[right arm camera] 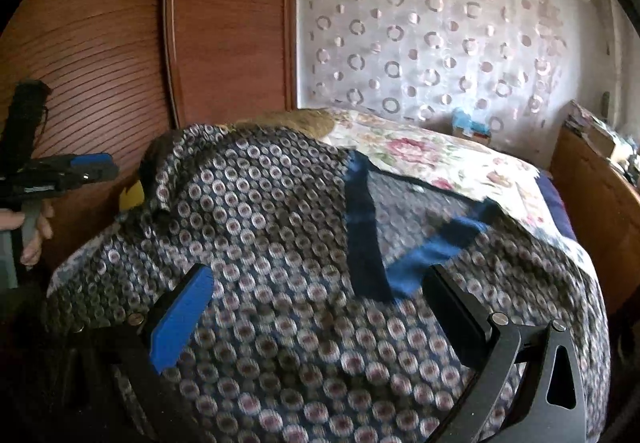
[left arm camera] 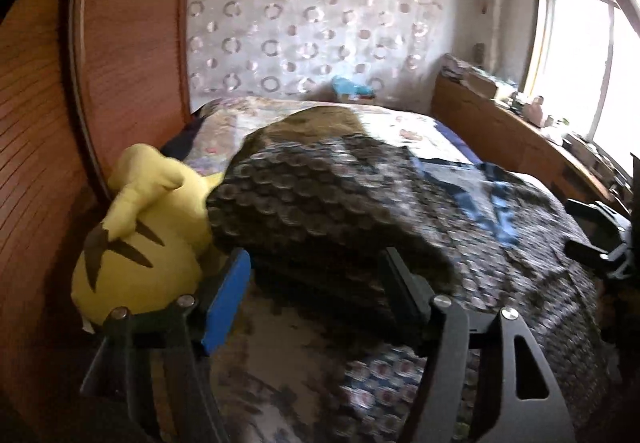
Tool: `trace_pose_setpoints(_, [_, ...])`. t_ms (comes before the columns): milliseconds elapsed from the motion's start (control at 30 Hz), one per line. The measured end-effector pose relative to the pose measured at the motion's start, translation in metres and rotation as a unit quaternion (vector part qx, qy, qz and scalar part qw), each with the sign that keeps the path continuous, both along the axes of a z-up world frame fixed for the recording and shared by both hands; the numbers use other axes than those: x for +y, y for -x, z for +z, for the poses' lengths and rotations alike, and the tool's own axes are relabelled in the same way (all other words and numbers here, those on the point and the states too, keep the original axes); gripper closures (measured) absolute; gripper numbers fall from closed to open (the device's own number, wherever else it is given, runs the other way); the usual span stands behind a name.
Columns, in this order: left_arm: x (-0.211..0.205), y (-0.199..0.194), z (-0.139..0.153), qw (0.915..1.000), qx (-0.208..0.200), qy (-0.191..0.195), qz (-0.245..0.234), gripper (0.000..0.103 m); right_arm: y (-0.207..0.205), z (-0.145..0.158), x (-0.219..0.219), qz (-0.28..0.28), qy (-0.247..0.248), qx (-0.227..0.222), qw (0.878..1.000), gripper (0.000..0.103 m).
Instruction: Fold small clothes
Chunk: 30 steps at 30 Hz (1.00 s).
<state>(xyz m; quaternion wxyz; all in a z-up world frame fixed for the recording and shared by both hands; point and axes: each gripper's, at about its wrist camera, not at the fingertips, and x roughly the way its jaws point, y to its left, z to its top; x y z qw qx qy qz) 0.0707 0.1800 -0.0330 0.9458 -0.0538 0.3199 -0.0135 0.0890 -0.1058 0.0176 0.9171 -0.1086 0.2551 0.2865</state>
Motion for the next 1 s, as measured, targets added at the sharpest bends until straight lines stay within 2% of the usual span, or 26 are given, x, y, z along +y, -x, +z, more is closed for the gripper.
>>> trace_pose_setpoints(300, [0.025, -0.042, -0.030, 0.9980, 0.040, 0.046, 0.019, 0.030, -0.043, -0.002, 0.013, 0.017, -0.006, 0.019, 1.000, 0.000])
trace_pose_setpoints(433, [0.024, -0.044, -0.031, 0.9973, 0.029, 0.066, 0.013, 0.032, -0.060, -0.007, 0.019, 0.018, -0.002, 0.037, 0.999, 0.000])
trace_pose_setpoints(533, [0.019, -0.046, -0.028, 0.9968, 0.032, 0.073, -0.004, 0.048, -0.072, -0.005, 0.021, 0.018, 0.001, 0.045, 0.999, 0.000])
trace_pose_setpoints(567, [0.018, -0.048, -0.028, 0.9967, 0.035, 0.073, -0.006, 0.059, -0.075, -0.005, 0.021, 0.017, 0.001, 0.047, 0.999, 0.000])
trace_pose_setpoints(600, [0.016, -0.050, -0.027, 0.9967, 0.037, 0.071, -0.010, 0.065, -0.081, -0.005, 0.021, 0.017, 0.000, 0.050, 0.999, 0.000])
trace_pose_setpoints(767, [0.013, -0.061, -0.032, 0.9965, 0.054, 0.062, -0.012, 0.073, -0.099, -0.006, 0.020, 0.013, -0.005, 0.061, 0.998, 0.000])
trace_pose_setpoints(833, [0.012, -0.066, -0.033, 0.9964, 0.059, 0.060, -0.012, 0.081, -0.104, -0.006, 0.018, 0.013, -0.008, 0.065, 0.998, 0.000])
trace_pose_setpoints(900, [0.010, -0.070, -0.032, 0.9963, 0.062, 0.058, -0.013, 0.099, -0.109, -0.006, 0.016, 0.011, -0.009, 0.064, 0.998, 0.000])
trace_pose_setpoints(1000, [0.005, -0.074, -0.023, 0.9967, 0.052, 0.059, -0.020, 0.101, -0.113, -0.007, 0.014, 0.008, -0.014, 0.064, 0.998, 0.000])
